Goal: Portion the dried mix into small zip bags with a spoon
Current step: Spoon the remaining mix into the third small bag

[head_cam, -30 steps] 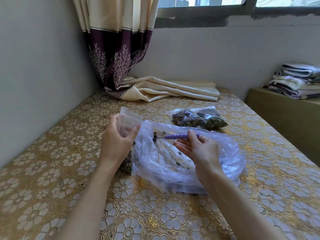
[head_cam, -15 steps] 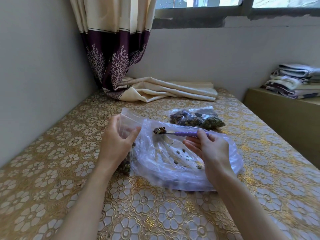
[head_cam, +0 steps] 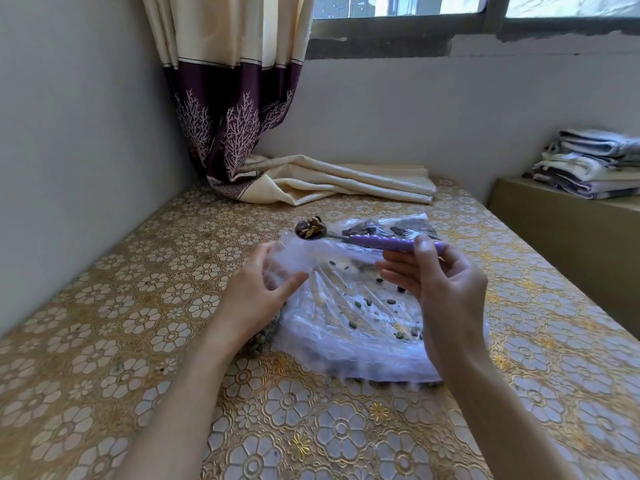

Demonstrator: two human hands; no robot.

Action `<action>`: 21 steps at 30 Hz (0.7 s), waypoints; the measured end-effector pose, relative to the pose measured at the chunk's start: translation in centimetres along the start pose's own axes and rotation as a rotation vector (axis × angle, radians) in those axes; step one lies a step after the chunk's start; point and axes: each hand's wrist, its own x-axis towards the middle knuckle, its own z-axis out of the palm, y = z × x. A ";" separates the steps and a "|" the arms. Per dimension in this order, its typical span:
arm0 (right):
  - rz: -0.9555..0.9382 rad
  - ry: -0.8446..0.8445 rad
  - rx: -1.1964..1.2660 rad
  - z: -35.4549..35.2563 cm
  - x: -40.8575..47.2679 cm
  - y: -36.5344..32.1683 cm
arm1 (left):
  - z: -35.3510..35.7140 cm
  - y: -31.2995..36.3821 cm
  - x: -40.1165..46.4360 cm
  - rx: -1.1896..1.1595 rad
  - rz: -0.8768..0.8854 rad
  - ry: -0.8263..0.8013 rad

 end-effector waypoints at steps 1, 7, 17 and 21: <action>-0.028 -0.023 -0.017 0.1 -0.1 0.0 | 0.0 0.0 0.0 -0.010 -0.007 0.004; -0.155 -0.177 -0.105 0.4 -0.7 0.2 | -0.1 0.4 -0.2 -0.102 -0.006 0.037; -0.105 -0.111 -0.023 -0.3 0.1 0.2 | -0.5 0.4 -0.2 -0.114 -0.015 0.094; -0.065 0.049 0.013 -1.3 0.9 0.2 | -0.7 0.7 -0.3 -0.142 -0.025 0.095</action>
